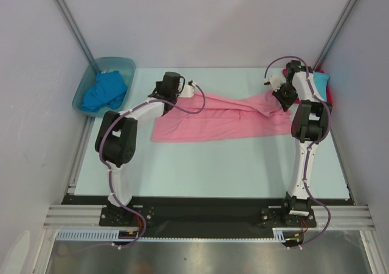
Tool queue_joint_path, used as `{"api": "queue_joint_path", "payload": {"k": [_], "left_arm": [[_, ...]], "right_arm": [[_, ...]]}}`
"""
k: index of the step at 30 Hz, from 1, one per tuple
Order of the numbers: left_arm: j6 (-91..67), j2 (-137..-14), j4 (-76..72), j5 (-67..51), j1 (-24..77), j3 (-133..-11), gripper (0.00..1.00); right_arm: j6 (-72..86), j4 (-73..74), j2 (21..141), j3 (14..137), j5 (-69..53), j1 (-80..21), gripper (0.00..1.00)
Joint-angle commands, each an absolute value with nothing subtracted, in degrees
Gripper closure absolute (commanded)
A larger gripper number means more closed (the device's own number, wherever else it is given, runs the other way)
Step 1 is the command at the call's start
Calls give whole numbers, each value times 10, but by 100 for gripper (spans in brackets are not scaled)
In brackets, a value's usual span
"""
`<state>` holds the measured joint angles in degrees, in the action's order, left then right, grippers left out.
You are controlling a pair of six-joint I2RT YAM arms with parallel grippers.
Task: Fold and stack the t-shirts
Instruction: Fold the tshirt
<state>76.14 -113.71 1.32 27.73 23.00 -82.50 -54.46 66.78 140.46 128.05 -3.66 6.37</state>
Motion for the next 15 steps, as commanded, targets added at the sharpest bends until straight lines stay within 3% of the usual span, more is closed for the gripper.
{"api": "queue_joint_path", "payload": {"k": [1, 15], "left_arm": [[781, -1145, -70, 324, 225, -817, 100], [796, -1168, -151, 362, 227, -806, 100]], "right_arm": [[-518, 593, 1361, 1270, -9, 64, 100], [-450, 298, 1305, 1196, 104, 48, 100]]}}
